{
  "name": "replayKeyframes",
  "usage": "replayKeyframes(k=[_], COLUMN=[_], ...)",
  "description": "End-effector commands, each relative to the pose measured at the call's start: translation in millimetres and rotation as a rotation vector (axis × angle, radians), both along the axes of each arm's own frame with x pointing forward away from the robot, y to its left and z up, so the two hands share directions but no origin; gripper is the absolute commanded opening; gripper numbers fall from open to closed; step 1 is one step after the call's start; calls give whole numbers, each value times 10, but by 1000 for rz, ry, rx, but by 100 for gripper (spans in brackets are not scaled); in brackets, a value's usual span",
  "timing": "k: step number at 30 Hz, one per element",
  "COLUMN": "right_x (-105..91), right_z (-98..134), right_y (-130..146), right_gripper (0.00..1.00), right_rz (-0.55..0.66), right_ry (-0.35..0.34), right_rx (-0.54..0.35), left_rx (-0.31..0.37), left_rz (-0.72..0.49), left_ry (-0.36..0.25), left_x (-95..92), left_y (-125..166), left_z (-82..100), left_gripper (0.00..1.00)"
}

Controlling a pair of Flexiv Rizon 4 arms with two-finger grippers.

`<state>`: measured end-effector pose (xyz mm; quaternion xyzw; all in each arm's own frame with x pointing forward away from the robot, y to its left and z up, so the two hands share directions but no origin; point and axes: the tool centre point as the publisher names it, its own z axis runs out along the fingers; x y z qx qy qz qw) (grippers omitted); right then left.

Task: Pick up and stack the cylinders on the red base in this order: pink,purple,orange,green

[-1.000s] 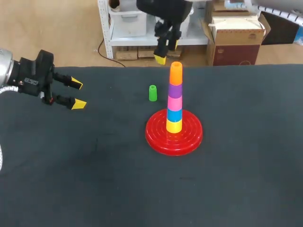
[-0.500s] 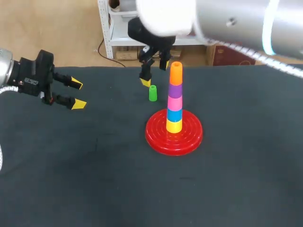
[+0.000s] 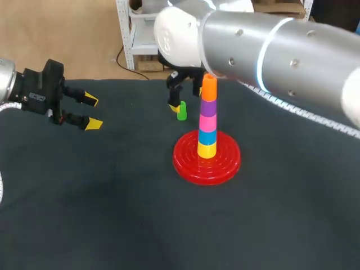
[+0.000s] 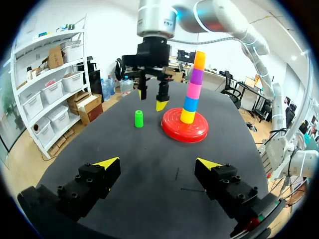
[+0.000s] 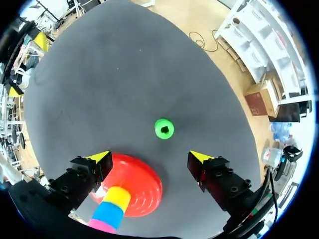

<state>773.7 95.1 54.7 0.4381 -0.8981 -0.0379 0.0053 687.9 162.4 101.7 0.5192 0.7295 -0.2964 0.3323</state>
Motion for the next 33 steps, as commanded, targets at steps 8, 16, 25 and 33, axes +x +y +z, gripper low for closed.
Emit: replayKeyframes(k=[8, 16, 25, 33], right_x=[325, 415, 495, 486], right_z=[-161, -259, -313, -341], right_y=[106, 104, 177, 150], right_gripper=[100, 100, 77, 67], right_rz=[46, 63, 91, 112], right_ry=[76, 81, 93, 119], right_rx=[-27, -56, -69, -97], left_rx=[-3, -3, -3, -3], left_rz=[2, 2, 2, 2], left_ry=[-5, -5, -5, -5], left_x=[-13, -13, -13, -13], left_y=[2, 2, 2, 2], left_z=[-10, -10, -10, -10], left_gripper=[100, 100, 100, 100])
